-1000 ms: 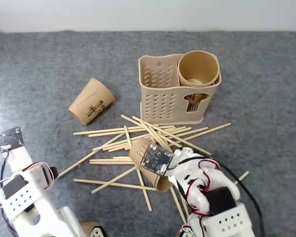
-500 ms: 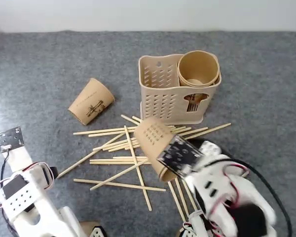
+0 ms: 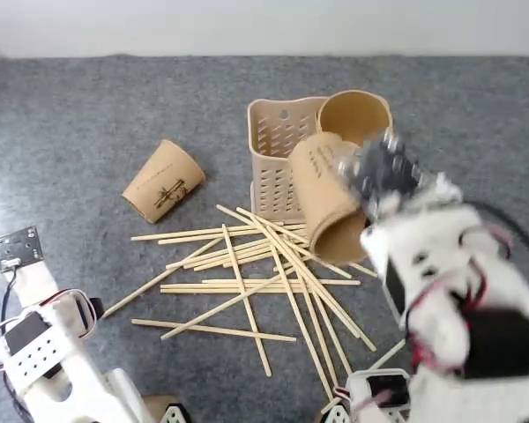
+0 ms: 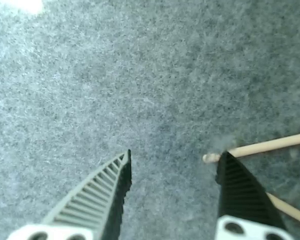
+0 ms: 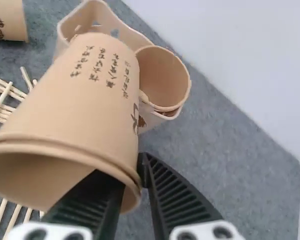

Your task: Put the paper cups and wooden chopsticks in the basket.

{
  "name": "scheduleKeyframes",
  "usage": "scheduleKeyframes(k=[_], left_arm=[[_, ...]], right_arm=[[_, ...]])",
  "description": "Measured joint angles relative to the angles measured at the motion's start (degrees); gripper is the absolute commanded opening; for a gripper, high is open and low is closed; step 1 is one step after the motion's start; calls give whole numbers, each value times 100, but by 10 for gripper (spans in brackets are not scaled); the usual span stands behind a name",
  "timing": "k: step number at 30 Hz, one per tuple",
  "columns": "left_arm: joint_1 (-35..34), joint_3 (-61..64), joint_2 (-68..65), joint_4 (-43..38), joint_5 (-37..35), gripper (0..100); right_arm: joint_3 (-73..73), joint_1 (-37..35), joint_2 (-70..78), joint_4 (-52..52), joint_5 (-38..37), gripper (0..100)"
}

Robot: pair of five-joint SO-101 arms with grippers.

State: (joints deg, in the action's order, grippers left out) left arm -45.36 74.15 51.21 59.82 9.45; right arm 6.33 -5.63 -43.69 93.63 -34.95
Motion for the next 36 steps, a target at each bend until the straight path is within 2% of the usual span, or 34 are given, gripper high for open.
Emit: scheduleKeyframes(k=[7,12,27,36], left_arm=[[0,0,0,0,-9,268],[0,0,0,0,-9,268],[0,0,0,0,0,268],[0,0,0,0,0,268]], right_arm=[[2391,466,1820,571,211,10],[3402,624,2910,677,229,10],[3622,642,3965,633,299,13],[3622,633,4044,35,475,78]])
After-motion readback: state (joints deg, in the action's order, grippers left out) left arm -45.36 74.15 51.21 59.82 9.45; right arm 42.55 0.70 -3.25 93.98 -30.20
